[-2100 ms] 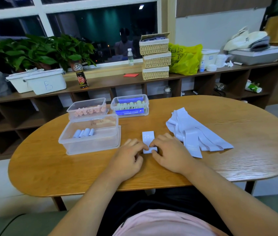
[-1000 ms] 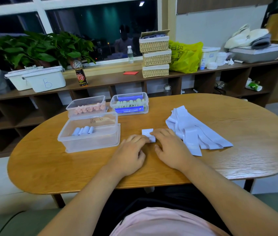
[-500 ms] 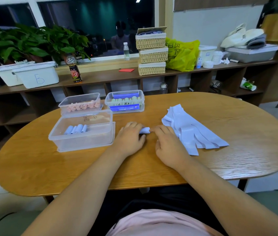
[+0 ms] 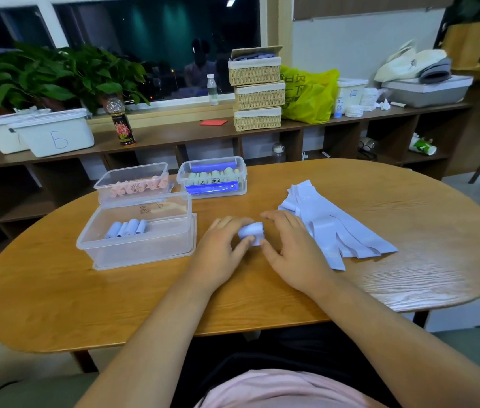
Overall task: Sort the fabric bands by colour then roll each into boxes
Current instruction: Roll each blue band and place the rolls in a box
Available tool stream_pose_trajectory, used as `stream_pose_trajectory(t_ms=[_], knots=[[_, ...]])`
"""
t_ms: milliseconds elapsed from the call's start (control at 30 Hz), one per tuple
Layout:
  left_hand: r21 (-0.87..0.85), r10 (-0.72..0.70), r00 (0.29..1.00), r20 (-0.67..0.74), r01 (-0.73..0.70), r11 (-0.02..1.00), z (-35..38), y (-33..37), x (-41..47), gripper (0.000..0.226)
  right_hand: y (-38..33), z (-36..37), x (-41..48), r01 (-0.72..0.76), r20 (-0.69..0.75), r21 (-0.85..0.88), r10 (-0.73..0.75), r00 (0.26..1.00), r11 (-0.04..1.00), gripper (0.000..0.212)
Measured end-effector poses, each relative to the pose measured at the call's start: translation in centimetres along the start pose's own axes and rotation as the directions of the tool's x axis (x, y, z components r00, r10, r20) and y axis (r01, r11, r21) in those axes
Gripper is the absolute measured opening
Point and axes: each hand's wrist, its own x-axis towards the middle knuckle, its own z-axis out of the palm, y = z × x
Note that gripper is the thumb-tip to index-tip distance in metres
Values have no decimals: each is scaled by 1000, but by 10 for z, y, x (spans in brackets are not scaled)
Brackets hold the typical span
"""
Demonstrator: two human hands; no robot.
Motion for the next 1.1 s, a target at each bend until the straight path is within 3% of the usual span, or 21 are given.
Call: stream_pose_trajectory(t_ms=[167, 267, 533, 600, 667, 733, 800, 900, 1100], knots=[[-225, -142, 989, -26, 133, 965, -11, 16, -16, 43, -2, -3, 1, 91, -20, -34, -92, 996, 995, 34], [-336, -203, 978, -47, 176, 925, -13, 21, -18, 37, -3, -3, 1, 79, -26, -50, -80, 996, 996, 31], [-318, -166, 984, -65, 138, 938, -15, 30, -18, 20, -9, -5, 0, 162, 41, -85, -159, 986, 983, 36], [-335, -180, 981, -67, 148, 931, -15, 30, -18, 19, -9, -5, 0, 143, 67, -21, -141, 988, 990, 32], [-355, -181, 981, -64, 147, 923, -16, 30, -19, 25, -8, -5, 0, 63, 102, 148, -78, 992, 987, 28], [-363, -172, 984, -53, 142, 921, -16, 31, -21, 48, -10, -9, 3, -127, 143, 412, 74, 987, 902, 27], [-309, -154, 988, -24, 139, 941, -17, 31, -22, 77, -12, -14, 8, -311, 217, 636, 223, 950, 706, 28], [-196, -100, 995, 23, 102, 975, -15, 34, -19, 95, -12, -15, 9, -440, 375, 746, 230, 898, 501, 29], [-182, -67, 997, -27, 61, 981, -7, 35, -17, 72, -18, -17, 8, -483, 487, 717, 134, 863, 503, 32]])
